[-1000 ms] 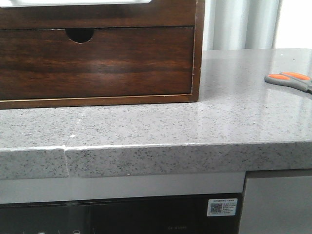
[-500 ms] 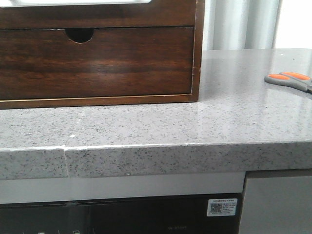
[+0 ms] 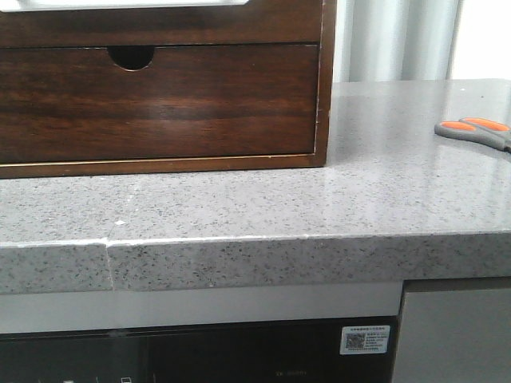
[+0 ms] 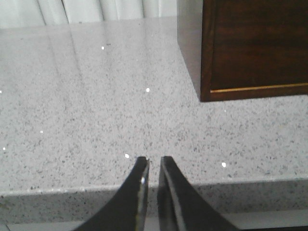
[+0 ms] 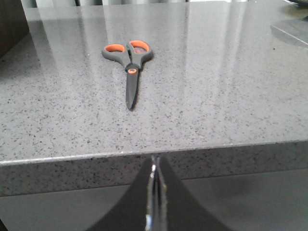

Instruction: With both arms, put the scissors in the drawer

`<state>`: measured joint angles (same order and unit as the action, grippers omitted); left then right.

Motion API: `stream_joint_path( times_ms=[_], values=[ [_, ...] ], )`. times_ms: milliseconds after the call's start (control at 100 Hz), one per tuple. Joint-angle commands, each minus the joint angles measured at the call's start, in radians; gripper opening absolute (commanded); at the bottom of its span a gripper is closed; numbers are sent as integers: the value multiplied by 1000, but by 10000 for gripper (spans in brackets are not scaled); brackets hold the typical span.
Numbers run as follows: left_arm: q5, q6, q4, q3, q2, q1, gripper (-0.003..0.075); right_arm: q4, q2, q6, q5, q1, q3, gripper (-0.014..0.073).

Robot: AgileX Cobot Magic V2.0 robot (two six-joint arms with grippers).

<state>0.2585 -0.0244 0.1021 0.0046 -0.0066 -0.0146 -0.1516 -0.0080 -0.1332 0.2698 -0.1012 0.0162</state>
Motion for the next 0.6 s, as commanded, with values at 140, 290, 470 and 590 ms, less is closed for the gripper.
stream_joint_path(
  times_ms=[140, 290, 470, 590],
  values=[
    [-166, -6, 3, 15, -32, -1, 3, -1, -23, 4, -140, -8, 13, -116],
    [-284, -6, -18, 15, -32, -1, 3, 1, -23, 4, -288, -8, 13, -116],
    [-460, -6, -87, -15, -32, -1, 3, 3, -21, 4, -353, -6, -23, -116],
    [-354, -6, -83, -111, -18, -1, 3, 3, 0, 4, -252, -6, -106, -116]
  ],
)
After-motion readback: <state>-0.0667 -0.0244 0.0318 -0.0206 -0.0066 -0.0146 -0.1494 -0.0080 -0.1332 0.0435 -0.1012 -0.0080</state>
